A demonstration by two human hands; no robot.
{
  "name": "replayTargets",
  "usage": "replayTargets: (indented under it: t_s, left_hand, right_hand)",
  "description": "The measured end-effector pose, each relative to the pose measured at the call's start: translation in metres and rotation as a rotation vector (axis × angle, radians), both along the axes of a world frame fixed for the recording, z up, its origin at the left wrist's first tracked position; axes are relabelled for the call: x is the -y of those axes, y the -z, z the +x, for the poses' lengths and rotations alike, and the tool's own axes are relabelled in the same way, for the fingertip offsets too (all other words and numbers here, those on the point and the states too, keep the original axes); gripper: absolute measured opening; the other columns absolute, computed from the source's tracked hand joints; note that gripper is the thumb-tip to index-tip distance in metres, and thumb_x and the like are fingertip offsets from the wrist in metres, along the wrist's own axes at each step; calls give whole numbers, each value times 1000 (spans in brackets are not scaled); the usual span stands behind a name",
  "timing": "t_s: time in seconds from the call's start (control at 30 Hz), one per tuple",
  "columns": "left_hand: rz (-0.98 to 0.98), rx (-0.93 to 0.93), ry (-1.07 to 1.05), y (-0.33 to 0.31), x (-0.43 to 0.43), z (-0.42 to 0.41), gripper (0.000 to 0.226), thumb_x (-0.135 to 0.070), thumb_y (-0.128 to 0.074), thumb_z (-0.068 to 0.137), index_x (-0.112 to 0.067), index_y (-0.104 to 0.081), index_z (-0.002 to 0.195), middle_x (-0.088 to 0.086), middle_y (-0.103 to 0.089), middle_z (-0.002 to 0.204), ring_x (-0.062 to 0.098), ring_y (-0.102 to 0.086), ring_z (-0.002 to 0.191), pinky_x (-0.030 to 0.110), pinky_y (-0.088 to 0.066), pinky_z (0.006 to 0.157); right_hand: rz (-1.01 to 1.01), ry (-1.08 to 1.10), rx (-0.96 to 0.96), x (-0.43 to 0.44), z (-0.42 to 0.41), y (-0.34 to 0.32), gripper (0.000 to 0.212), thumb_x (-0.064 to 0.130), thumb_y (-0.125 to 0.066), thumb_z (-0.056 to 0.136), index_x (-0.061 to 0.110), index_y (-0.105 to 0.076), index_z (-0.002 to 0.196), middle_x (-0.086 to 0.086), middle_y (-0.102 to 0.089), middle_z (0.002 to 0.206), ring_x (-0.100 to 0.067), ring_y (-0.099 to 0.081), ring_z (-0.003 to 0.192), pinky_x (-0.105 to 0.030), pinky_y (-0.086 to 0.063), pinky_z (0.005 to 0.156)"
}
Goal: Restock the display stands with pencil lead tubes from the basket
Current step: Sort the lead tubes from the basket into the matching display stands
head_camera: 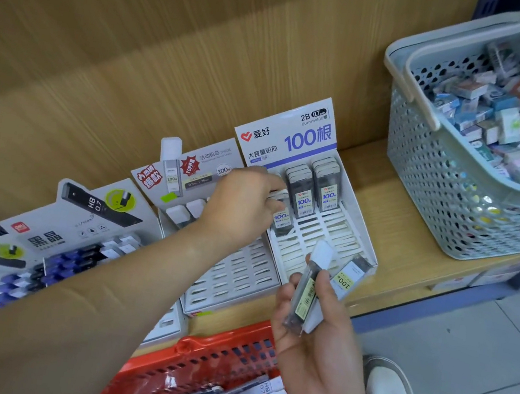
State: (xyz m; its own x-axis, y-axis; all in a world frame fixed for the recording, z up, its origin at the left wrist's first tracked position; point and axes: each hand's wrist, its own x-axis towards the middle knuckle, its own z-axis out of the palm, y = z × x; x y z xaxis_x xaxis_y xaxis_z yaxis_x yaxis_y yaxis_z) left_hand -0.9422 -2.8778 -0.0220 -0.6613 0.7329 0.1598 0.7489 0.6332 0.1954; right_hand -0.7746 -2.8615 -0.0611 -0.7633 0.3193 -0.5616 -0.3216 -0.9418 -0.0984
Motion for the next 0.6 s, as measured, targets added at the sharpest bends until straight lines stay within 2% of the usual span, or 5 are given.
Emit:
replayTargets:
  t_s: [0.17, 0.3, 0.37, 0.5, 0.6]
  left_hand:
    - [33, 36, -49, 6, 2, -2, 27, -21, -68, 87, -15, -66, 114, 6, -66, 104, 23, -59, 97, 24, -40, 77]
    - [57, -41, -6, 6, 2, 2, 27, -20, -70, 85, -15, -49, 103, 3, -57, 84, 26, -54, 76, 33, -42, 65]
    - [67, -123, 55, 7, 2, 0, 25, -17, -72, 81, -11, -55, 98, 4, -56, 81, 30, -56, 80, 34, -43, 64]
    - [118, -169, 46, 11, -1, -5, 21, -1, -70, 77, -9, -66, 96, 10, -58, 95, 31, -57, 90, 40, -52, 72]
    - [212, 24, -19, -1, -2, 7, 43, 11, -56, 78, -18, -70, 106, 2, -59, 107, 18, -54, 89, 27, -46, 82]
  right_hand:
    - [71, -6, 89, 0, 0, 5, 30, 29, -60, 92, 6, -62, 112, -10, -67, 81, -18, -63, 64, -23, -51, 46]
    - [55, 2, 137, 0, 3, 14, 22, 10, -58, 95, 2, -62, 115, -13, -66, 88, -20, -65, 72, -26, -54, 51]
    - [68, -11, 127, 1, 2, 14, 19, 4, -60, 92, 2, -64, 110, -13, -66, 88, -20, -66, 73, -25, -55, 53]
    - [141, -2, 142, 1, 0, 9, 20, 11, -70, 77, 9, -68, 97, -7, -68, 83, -15, -65, 66, -19, -50, 47]
    - [184, -32, 134, -2, 2, 7, 18, 18, -69, 77, 10, -66, 93, -6, -63, 70, -8, -53, 49, -14, -37, 37]
